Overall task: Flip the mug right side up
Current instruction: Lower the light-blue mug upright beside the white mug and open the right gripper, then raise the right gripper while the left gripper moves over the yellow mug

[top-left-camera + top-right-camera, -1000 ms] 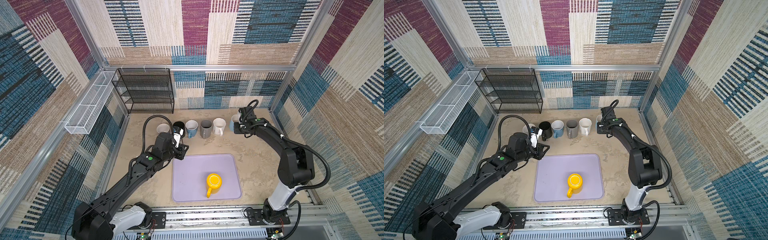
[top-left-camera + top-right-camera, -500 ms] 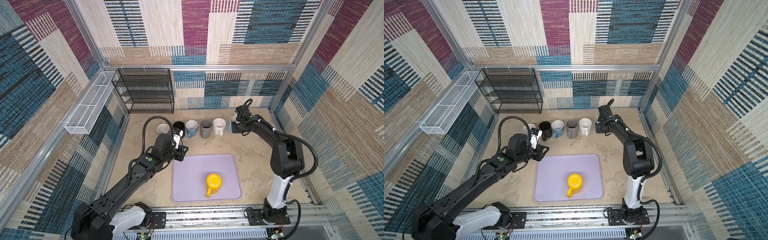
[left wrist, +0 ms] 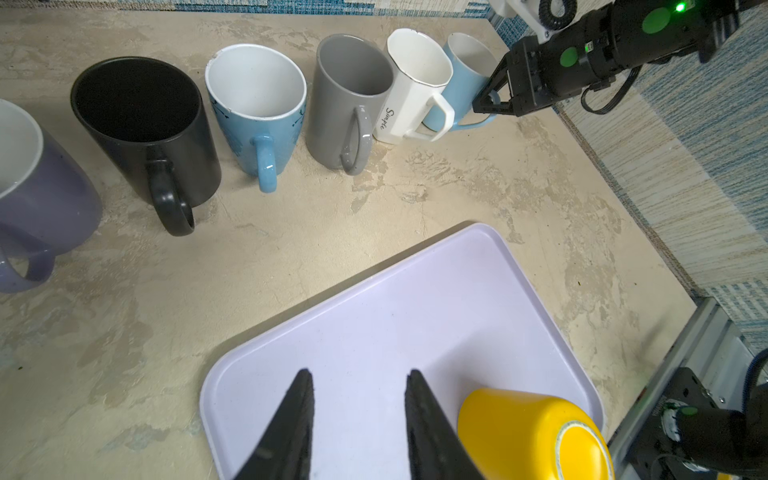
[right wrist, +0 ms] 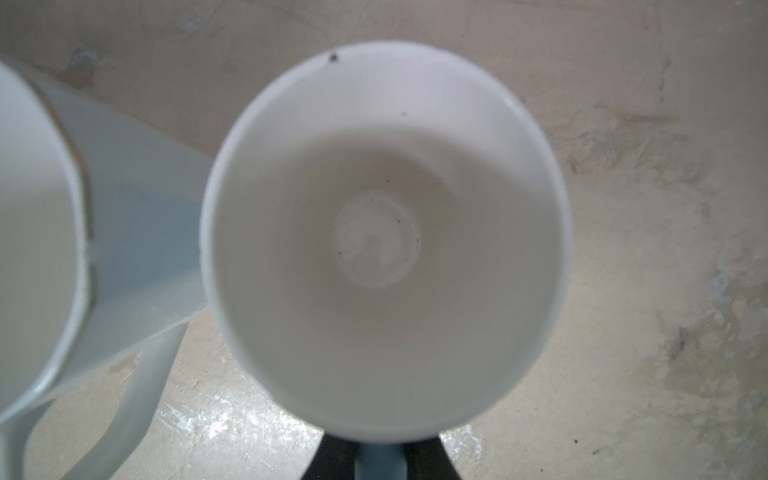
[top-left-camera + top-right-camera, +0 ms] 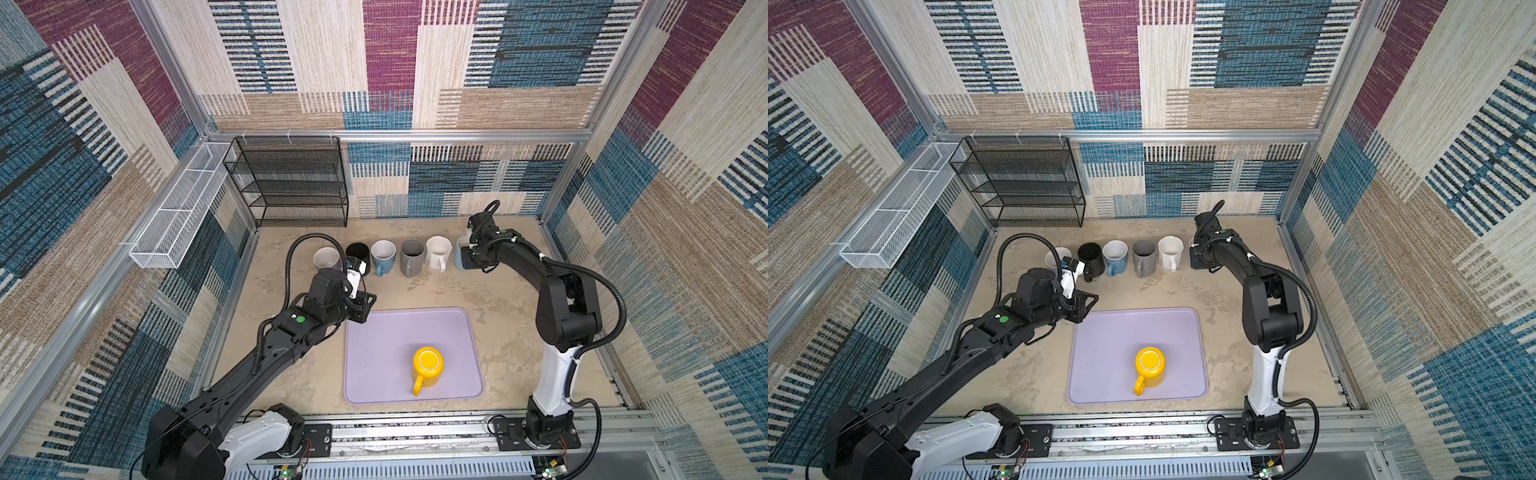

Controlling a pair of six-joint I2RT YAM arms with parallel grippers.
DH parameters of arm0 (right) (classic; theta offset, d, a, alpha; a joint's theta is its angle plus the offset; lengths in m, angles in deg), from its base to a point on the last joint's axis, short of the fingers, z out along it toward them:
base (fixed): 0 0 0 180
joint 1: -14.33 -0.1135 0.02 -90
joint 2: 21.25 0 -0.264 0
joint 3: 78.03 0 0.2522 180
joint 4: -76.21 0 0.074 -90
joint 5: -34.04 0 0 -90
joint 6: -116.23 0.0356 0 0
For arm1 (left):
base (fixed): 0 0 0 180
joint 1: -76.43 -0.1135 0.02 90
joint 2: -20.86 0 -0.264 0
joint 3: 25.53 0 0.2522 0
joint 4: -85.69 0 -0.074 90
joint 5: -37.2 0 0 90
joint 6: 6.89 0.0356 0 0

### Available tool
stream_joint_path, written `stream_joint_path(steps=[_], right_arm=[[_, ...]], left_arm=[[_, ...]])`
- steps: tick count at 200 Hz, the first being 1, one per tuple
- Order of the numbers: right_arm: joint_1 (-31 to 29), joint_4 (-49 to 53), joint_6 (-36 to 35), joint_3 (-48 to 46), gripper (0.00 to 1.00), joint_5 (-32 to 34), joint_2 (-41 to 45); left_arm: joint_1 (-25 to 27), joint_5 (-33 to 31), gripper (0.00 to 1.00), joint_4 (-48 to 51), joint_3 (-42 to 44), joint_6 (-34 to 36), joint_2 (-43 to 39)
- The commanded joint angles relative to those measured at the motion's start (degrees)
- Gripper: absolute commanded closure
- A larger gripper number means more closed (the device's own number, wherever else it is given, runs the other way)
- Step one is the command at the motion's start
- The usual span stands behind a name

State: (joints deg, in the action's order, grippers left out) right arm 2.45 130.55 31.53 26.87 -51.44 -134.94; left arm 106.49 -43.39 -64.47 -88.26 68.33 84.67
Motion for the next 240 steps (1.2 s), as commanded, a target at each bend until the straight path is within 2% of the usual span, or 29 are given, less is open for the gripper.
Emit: stream_joint_path(steps=[1, 18, 56, 96, 152, 201, 240], right_arm=[[0.00, -0.56, -0.14, 2.01, 1.00, 0.36, -0.85], [0.00, 0.35, 0.06, 2.62, 0.95, 0.45, -1.57], [-0.03, 0.73, 0.39, 2.90, 0.70, 0.28, -1.72], [-0.01, 0.73, 0.59, 2.91, 0.64, 0.42, -1.14], [0.06, 0.12, 0.22, 2.30, 0.42, 0.91, 3.19], [0.01, -2.67, 0.46, 0.85, 0.39, 2.00, 12.34], [0.01, -7.55, 1.02, -5.33, 0.39, -0.23, 21.23]], left_arm=[[-0.05, 0.08, 0.66, 0.16, -0.08, 1.12, 0.09], [-0.01, -0.12, 0.66, 0.37, -0.08, 1.03, -0.05], [-0.07, -0.73, 0.66, 0.71, -0.29, 1.08, -0.49], [-0.01, -1.04, 0.66, 0.79, -0.31, 1.15, -0.60], [-0.06, -2.05, 0.66, 0.75, -1.03, 0.55, -0.45], [-0.04, -2.26, 0.66, 0.98, -1.57, 0.26, -0.55], [-0.02, -1.32, 0.66, 0.69, -1.71, 0.32, -0.68]])
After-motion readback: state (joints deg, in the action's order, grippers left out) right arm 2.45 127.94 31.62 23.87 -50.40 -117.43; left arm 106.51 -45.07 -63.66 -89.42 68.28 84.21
